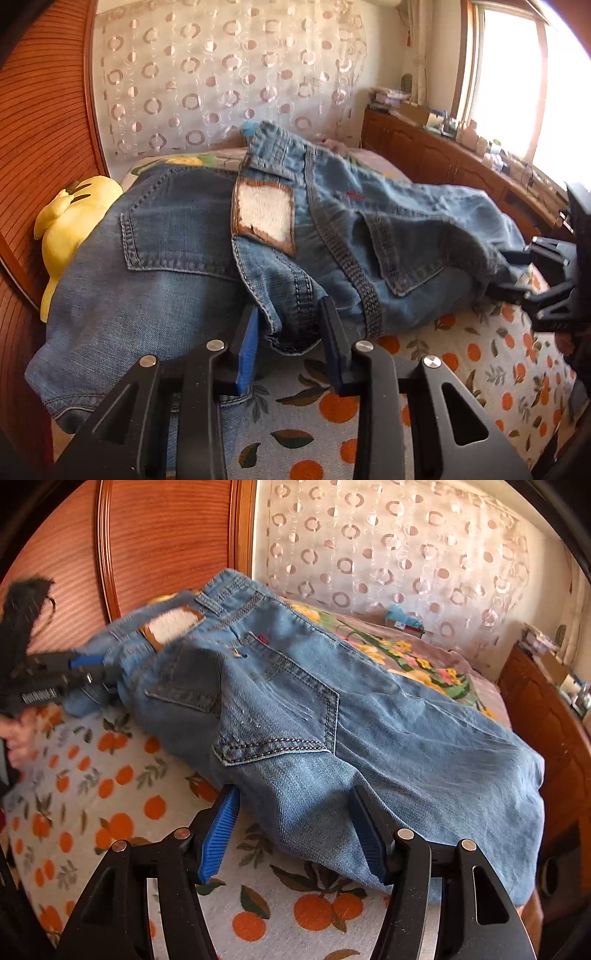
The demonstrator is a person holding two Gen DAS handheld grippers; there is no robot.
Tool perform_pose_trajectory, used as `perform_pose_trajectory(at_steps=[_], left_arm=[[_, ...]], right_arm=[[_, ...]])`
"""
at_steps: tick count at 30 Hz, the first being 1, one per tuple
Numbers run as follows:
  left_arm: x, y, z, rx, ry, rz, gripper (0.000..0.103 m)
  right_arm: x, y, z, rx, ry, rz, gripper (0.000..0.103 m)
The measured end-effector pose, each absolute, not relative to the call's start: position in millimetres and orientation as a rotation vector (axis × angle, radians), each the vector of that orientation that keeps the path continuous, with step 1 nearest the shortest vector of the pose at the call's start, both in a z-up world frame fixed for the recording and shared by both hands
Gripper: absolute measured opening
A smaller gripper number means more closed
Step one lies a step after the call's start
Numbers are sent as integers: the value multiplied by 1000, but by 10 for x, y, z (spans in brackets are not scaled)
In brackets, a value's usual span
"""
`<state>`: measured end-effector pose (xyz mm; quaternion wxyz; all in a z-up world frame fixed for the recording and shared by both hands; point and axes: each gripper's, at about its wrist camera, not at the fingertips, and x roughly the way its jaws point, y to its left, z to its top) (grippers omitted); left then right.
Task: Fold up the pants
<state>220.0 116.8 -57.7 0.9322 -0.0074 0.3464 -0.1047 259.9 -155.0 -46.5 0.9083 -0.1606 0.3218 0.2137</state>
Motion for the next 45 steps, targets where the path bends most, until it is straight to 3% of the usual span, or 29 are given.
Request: perform_pose_trajectory(at_steps=[16,22,26,27,30,31,33,35,45], left_arm=[[2178,1070,-500,16,694,-196,34],[2171,1013,-475,23,683,-213,42],[2215,925,-515,81,701,-201,42],[2236,930,-536,81,712,-197,38],[2285,996,-571,61,737,-186,19],[2281,1019,-560,45,733,-189,11],[2257,1041,-497,22,721,-194,5],[2202,1018,-396,22,697,-202,4],[1848,954,108,-10,586,-227,3]], right_arm=[[2448,-1542,-537,-308,649,429,63],[2434,-1583,-554,-288,647,438,63],[2442,-1586,-573,-280,646,442,63],[2446,-1594,-572,-276,645,443,63],[2460,-1610,-578,-272,640,426,51],[2464,-1631,-582,-274,638,416,40],[2486,-1675,-583,-267,646,402,17],[2494,-1750,-546,-233,646,422,6],[2198,-2013,-137,-175,544,414,1]])
